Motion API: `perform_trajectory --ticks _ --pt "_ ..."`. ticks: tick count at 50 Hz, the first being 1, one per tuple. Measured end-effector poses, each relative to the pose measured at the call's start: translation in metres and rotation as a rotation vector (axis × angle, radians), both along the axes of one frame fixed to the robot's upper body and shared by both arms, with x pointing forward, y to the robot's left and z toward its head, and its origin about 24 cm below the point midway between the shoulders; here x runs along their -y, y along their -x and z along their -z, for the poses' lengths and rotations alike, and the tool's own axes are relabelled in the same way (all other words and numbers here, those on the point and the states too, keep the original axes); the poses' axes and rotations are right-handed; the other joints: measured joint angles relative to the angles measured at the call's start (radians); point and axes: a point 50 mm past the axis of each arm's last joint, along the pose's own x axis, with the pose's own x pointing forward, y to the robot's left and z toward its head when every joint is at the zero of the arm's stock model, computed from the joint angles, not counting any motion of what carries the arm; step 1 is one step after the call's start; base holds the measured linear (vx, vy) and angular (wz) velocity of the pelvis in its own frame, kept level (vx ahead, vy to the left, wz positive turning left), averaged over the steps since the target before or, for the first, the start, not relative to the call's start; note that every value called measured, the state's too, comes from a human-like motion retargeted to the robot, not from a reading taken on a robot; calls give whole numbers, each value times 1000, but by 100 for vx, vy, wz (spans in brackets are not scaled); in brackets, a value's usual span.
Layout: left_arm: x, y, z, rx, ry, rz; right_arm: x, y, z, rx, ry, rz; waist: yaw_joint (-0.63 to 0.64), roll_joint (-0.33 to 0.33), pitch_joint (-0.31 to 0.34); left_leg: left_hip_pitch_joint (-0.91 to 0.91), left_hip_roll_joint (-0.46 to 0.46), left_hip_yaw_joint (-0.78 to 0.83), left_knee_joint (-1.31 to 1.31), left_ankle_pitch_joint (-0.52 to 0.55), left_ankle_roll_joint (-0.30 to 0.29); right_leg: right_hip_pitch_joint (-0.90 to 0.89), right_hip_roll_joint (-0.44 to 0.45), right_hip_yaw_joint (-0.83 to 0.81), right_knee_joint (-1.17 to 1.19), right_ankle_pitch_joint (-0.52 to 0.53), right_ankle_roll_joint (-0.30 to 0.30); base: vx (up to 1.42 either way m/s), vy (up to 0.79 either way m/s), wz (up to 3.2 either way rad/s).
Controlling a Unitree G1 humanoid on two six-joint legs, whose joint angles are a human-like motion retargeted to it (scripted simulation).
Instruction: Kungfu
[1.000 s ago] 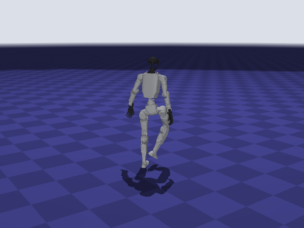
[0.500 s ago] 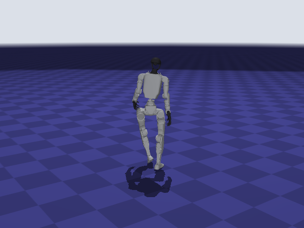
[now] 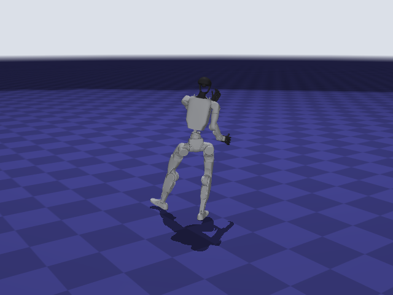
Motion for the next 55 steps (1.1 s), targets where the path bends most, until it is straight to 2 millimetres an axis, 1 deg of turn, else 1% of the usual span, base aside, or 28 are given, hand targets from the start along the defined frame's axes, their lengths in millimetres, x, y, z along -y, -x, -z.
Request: perform_trajectory --ticks 3,6,9,12,16,19,20,22,25,27,28,29,30,31,32,33,34,35,37,38,40,42,44,46,48,50,53,55 --pt "4 -3 10 -50 -73 -28 5 -6 -20 109 7 -24 31 -10 5 15 9 40 8 76 18 10 -21 24 3 0 12 22 30 -19" --pt "-4 -8 7 -2 -147 -133 17 -5 -45 221 70 -23 66 -1 4 1 -2 33 24 95 23 35 -30 1 -12 4 32 20 30 32" --pt "-30 -17 -6 134 -211 -362 22 -7 -79 381 158 -30 82 23 -3 -55 -21 -51 75 63 26 91 -21 -62 -70 23 63 24 26 124" --pt "-70 -26 -30 315 -275 -716 11 -22 -117 543 282 -112 122 36 -11 -124 -40 -160 166 24 30 169 -13 -124 -137 46 101 23 26 150" --pt "-124 -33 -60 526 -323 -1291 -19 -61 -160 652 500 -354 258 12 -85 -150 -129 -245 226 -22 24 264 -33 -182 -196 67 178 34 21 160" --pt "-155 -36 -77 618 -297 -1713 -31 -92 -193 712 686 -468 352 -14 -160 -217 -220 -353 284 -46 31 321 -22 -215 -240 95 254 43 16 238" --pt "-163 -34 -83 644 -261 -1834 -32 -102 -206 741 751 -477 381 -27 -179 -235 -255 -387 296 -50 39 338 -15 -220 -253 104 274 29 6 238" --pt "-168 -30 -97 685 -164 -2011 -36 -125 -237 814 897 -444 448 -67 -193 -242 -318 -427 308 -58 49 369 -8 -201 -269 101 287 22 2 197" --pt "-172 -22 -117 733 -60 -2152 -38 -163 -288 881 1212 -364 543 -130 -197 -250 -379 -458 326 -67 42 406 2 -144 -307 78 294 16 -4 117" --pt "-176 -17 -127 740 -40 -2176 -38 -198 -300 818 1470 -305 592 -149 -202 -268 -386 -467 342 -72 29 417 5 -146 -330 73 300 14 -4 43" --pt "-180 -14 -131 737 -33 -2185 -38 -220 -297 729 1634 -276 611 -154 -206 -278 -386 -468 348 -74 24 417 2 -160 -336 77 300 15 -5 21" --pt "-181 -12 -133 727 -26 -2192 -28 -240 -295 551 1795 -224 629 -161 -208 -281 -389 -469 346 -73 20 417 -2 -166 -339 81 305 15 -6 19" --pt "-181 -10 -134 713 -18 -2199 -13 -253 -297 331 1961 -146 646 -169 -208 -281 -395 -469 341 -71 16 417 -6 -167 -339 84 313 8 -5 38" --pt "-181 -7 -136 698 13 -2210 14 -258 -301 -3 2040 12 659 -171 -196 -277 -409 -476 333 -68 14 424 -9 -170 -347 90 324 6 -4 55" --pt "-182 -4 -138 682 48 -2224 36 -255 -303 -285 2048 169 671 -173 -185 -275 -423 -482 327 -66 12 431 -12 -175 -356 98 335 11 -4 70" --pt "-183 0 -140 666 92 -2240 48 -249 -296 -476 1978 296 682 -177 -174 -276 -436 -487 324 -67 10 440 -14 -184 -371 111 347 19 -9 73" --pt "-181 3 -141 664 123 -2257 50 -248 -289 -527 1872 292 687 -189 -167 -279 -450 -495 323 -68 12 446 -16 -193 -383 128 358 22 -15 77" --pt "-179 5 -141 669 149 -2272 47 -251 -284 -503 1752 231 688 -205 -163 -283 -465 -502 323 -69 15 452 -17 -202 -395 148 368 23 -21 70" --pt "-178 6 -137 683 163 -2332 23 -261 -283 -231 1574 34 681 -225 -168 -290 -472 -516 318 -71 18 445 2 -191 -414 204 369 28 -19 42" --pt "-181 5 -133 675 156 -2364 6 -266 -282 -84 1533 -43 676 -226 -171 -290 -471 -517 317 -77 18 441 8 -184 -419 235 369 32 -7 -1" --pt "-186 2 -126 632 133 -2393 -17 -268 -282 159 1432 -16 681 -223 -178 -293 -456 -505 327 -100 20 429 10 -169 -422 307 369 31 2 -40" --pt "-182 0 -118 608 101 -2340 -26 -267 -280 266 1277 88 690 -215 -182 -294 -430 -497 341 -126 22 419 15 -158 -418 401 369 29 3 -56" --pt "-169 1 -107 629 48 -2222 -32 -269 -274 265 1094 77 689 -205 -182 -275 -412 -502 346 -152 18 418 18 -158 -402 520 369 39 4 -30" --pt "-149 1 -90 676 -43 -2082 -38 -271 -265 236 878 15 671 -188 -184 -236 -418 -516 336 -173 24 425 4 -152 -363 657 369 52 14 19" --pt "-127 -1 -63 730 -179 -1947 -51 -274 -252 226 632 -96 622 -165 -184 -156 -466 -538 304 -200 49 448 -34 -110 -288 793 369 66 31 87" --pt "-102 -4 -32 772 -317 -1838 -69 -274 -237 245 347 -236 546 -141 -173 -52 -523 -577 260 -224 70 451 -54 -35 -165 883 357 65 23 118" --pt "-87 -7 -1 848 -361 -1878 -103 -267 -227 323 -84 -512 475 -76 -168 8 -451 -647 237 -237 36 295 94 123 -2 656 369 38 -16 47" --pt "-95 -14 2 832 -307 -2029 -115 -255 -219 396 -276 -699 424 -54 -159 47 -423 -674 229 -251 16 183 180 209 64 522 369 32 -21 41"
